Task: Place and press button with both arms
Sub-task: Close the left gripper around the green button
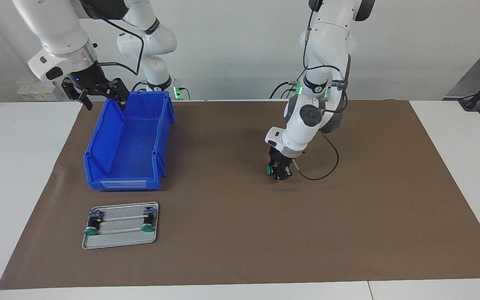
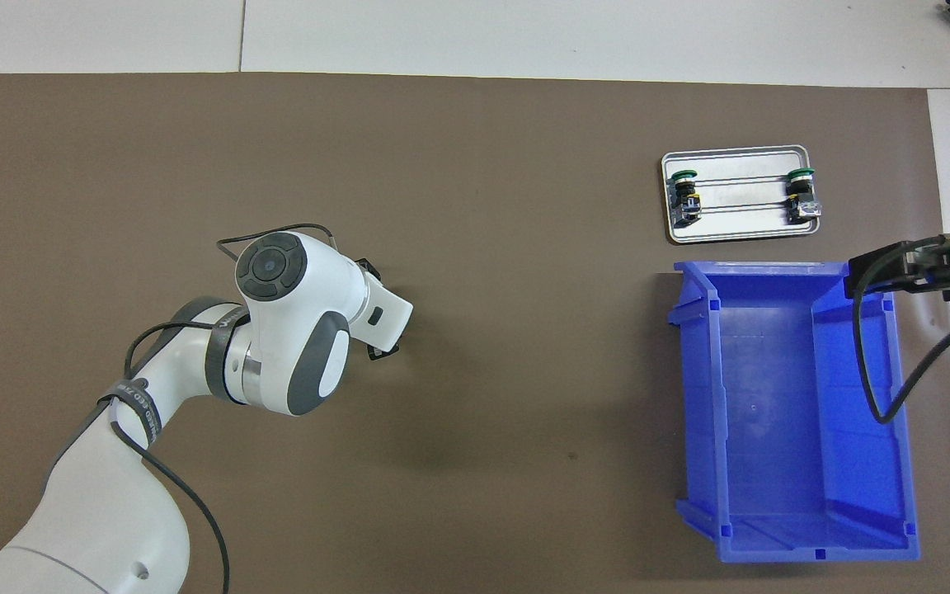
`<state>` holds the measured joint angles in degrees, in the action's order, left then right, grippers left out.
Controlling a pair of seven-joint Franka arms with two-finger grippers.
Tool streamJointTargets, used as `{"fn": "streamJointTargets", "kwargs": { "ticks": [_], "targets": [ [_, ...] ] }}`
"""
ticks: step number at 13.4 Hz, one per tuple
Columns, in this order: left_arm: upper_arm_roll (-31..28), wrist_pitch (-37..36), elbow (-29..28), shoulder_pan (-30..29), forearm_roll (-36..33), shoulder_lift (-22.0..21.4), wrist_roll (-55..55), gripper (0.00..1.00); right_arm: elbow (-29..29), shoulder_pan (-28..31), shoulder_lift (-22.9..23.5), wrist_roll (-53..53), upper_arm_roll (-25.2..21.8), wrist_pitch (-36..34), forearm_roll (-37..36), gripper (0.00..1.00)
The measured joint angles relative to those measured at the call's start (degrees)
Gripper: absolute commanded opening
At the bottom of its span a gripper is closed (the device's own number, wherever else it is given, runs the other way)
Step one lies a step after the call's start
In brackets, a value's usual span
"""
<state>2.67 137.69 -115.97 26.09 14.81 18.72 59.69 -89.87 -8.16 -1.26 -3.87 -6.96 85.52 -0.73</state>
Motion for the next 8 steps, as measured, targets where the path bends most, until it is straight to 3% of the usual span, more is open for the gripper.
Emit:
{"fn": "streamJointTargets", "kwargs": {
  "ticks": [6, 8],
  "targets": [
    [-0.07, 0.45, 0.14, 0.00, -0.09, -0.02, 0.03, 0.07, 0.00, 0.00, 0.00, 0.00, 0.00, 0.00, 0.00, 1.00],
    [-0.07, 0.46, 0.13, 0.00, -0.10, -0.02, 0.03, 0.00, 0.00, 0.00, 0.00, 0.00, 0.00, 0.00, 0.00, 1.00]
  ]
}}
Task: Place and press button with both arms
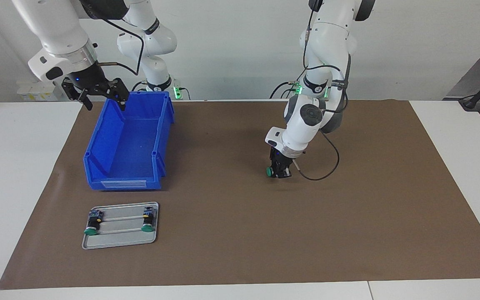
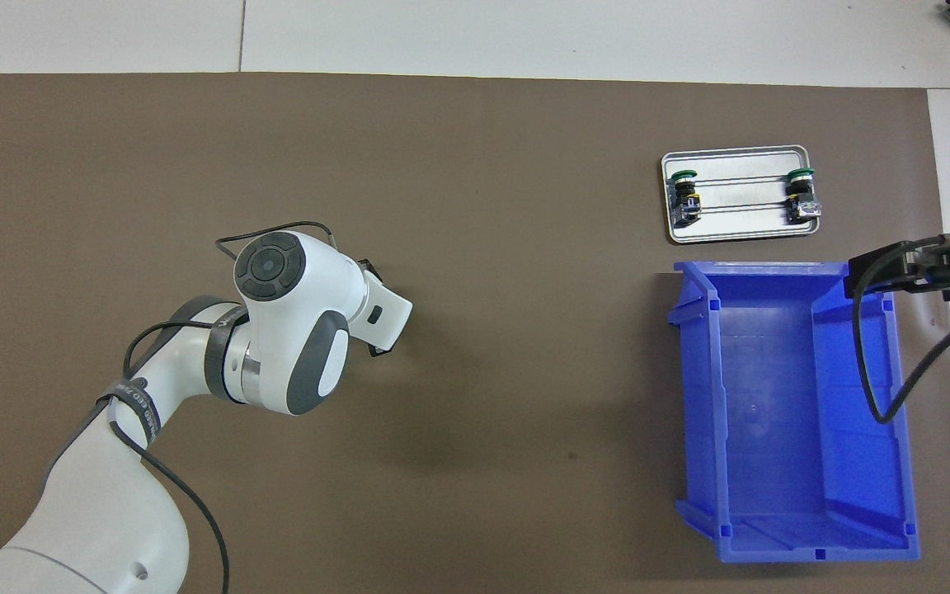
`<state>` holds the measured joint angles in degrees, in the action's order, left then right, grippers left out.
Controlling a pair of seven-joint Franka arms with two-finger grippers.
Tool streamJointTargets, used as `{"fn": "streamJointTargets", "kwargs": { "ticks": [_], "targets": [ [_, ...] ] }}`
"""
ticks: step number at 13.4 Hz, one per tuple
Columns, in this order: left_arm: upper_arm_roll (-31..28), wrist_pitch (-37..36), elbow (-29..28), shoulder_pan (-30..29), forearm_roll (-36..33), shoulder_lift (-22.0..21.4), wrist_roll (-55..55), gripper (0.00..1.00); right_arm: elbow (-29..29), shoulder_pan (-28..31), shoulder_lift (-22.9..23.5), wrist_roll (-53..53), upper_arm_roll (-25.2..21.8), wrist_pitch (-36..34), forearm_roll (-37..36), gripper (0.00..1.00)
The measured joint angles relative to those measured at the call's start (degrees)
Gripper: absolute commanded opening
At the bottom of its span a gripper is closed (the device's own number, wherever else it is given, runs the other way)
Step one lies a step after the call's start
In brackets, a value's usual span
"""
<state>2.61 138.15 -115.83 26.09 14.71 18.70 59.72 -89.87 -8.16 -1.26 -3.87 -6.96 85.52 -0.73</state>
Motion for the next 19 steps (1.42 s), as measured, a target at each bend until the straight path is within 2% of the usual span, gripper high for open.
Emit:
{"fn": "streamJointTargets", "kwargs": {
  "ticks": [8, 13, 15, 19],
  "targets": [
    [0.05, 2.16, 0.40, -0.01, 0.66, 0.00, -0.04, 0.00, 0.00, 0.00, 0.00, 0.00, 0.00, 0.00, 0.00, 1.00],
    [-0.10, 2.86, 2.33, -0.19, 6.15, -0.03, 0.12, 0.00, 0.00, 0.00, 0.00, 0.00, 0.00, 0.00, 0.00, 1.00],
    [-0.34, 2.86, 2.86, -0.31, 11.32, -0.04, 2.83, 0.01, 0.00, 0.00, 0.00, 0.00, 0.00, 0.00, 0.00, 1.00],
    [-0.62, 2.84, 2.82, -2.05, 27.65, -0.05, 16.66, 0.01, 0.00, 0.00, 0.00, 0.00, 0.00, 0.00, 0.00, 1.00]
  ]
}}
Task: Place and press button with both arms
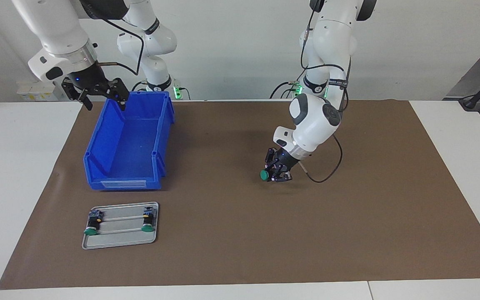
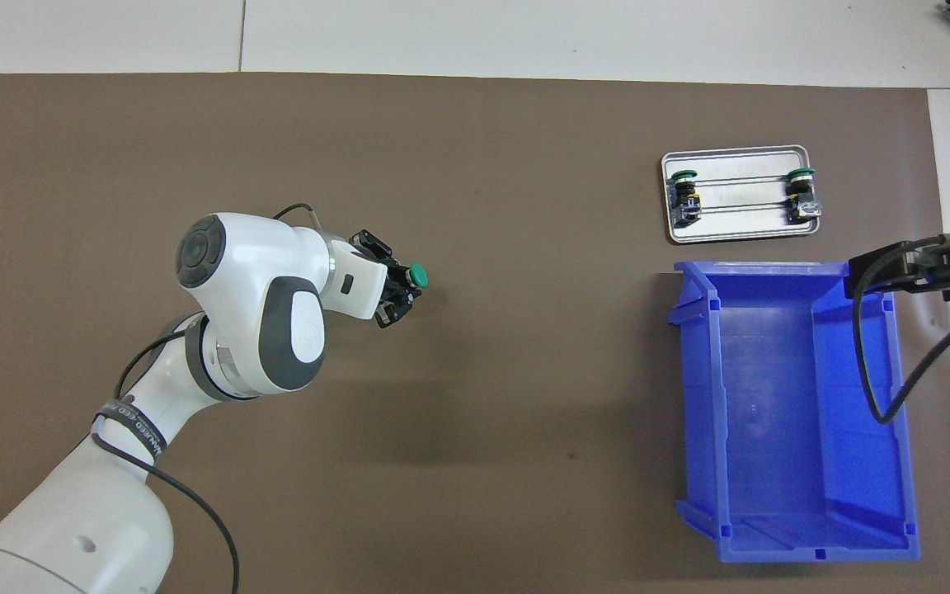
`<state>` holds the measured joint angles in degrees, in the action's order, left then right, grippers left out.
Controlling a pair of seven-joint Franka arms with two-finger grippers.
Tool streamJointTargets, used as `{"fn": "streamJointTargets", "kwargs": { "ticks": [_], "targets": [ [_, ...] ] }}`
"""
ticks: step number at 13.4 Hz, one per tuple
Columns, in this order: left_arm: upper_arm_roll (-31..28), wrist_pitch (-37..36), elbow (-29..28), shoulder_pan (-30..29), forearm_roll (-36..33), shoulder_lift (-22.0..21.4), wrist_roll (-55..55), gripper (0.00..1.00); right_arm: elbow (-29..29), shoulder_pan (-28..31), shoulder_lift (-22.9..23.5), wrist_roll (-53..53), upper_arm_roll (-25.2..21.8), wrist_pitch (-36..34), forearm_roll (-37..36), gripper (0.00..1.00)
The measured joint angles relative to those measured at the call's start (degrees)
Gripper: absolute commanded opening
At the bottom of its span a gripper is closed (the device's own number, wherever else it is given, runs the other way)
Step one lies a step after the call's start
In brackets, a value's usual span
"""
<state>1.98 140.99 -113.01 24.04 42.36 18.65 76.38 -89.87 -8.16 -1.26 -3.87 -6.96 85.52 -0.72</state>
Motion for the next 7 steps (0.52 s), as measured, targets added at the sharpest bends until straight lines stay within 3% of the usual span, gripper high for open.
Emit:
{"fn": "streamJointTargets", "kwargs": {
  "ticks": [7],
  "targets": [
    [0.11, -0.08, -1.71, -2.22, 20.21, -0.21, 18.77, 0.04, 0.00, 0.00, 0.00, 0.00, 0.00, 0.00, 0.00, 1.00]
  ]
}}
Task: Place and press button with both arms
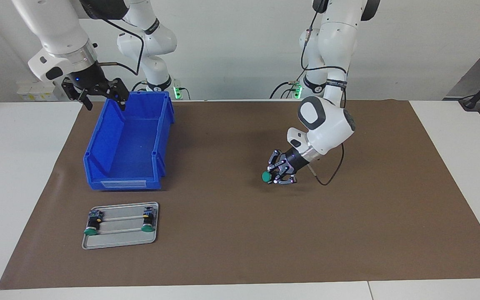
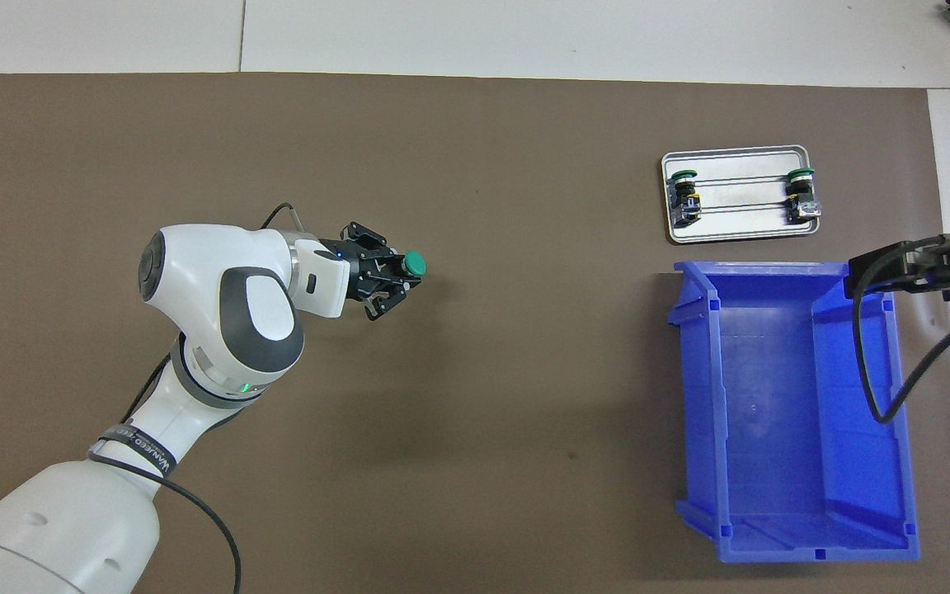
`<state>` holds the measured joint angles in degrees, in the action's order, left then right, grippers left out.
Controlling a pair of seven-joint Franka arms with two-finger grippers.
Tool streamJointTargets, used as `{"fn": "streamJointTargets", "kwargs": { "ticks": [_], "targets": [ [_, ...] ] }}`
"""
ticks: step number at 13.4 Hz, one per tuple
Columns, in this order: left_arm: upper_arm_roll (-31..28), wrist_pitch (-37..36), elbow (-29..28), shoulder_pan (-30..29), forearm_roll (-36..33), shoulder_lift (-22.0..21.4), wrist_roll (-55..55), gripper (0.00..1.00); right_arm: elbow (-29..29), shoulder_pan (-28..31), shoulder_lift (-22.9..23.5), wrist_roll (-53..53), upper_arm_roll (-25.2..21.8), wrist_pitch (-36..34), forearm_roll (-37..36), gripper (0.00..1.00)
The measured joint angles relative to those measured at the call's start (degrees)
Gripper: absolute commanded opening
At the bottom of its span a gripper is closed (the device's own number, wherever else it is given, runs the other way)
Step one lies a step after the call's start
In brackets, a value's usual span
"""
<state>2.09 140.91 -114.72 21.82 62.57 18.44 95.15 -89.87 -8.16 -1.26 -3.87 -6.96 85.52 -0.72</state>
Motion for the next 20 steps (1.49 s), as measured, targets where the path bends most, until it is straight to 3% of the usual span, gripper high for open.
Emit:
{"fn": "streamJointTargets", "kwargs": {
  "ticks": [3, 7, 11, 17, 20],
  "targets": [
    [-0.02, -1.75, -2.52, -2.41, 5.13, -0.82, 7.92, 0.03, 0.00, 0.00, 0.00, 0.00, 0.00, 0.00, 0.00, 1.00],
    [-0.09, -10.42, -5.58, -8.37, 12.85, -3.25, 18.11, 0.03, 0.00, 0.00, 0.00, 0.00, 0.00, 0.00, 0.00, 1.00],
    [-0.08, -15.81, -7.23, -11.77, 13.97, -4.38, 23.15, 0.03, 0.00, 0.00, 0.00, 0.00, 0.00, 0.00, 0.00, 1.00],
    [-0.16, -30.85, -7.46, -22.43, 14.89, -4.89, 28.48, 0.03, 0.00, 0.00, 0.00, 0.00, 0.00, 0.00, 0.00, 1.00],
    [0.05, -33.25, -8.02, -23.16, 18.16, -4.78, 30.55, 0.03, 0.00, 0.00, 0.00, 0.00, 0.00, 0.00, 0.00, 1.00]
  ]
}}
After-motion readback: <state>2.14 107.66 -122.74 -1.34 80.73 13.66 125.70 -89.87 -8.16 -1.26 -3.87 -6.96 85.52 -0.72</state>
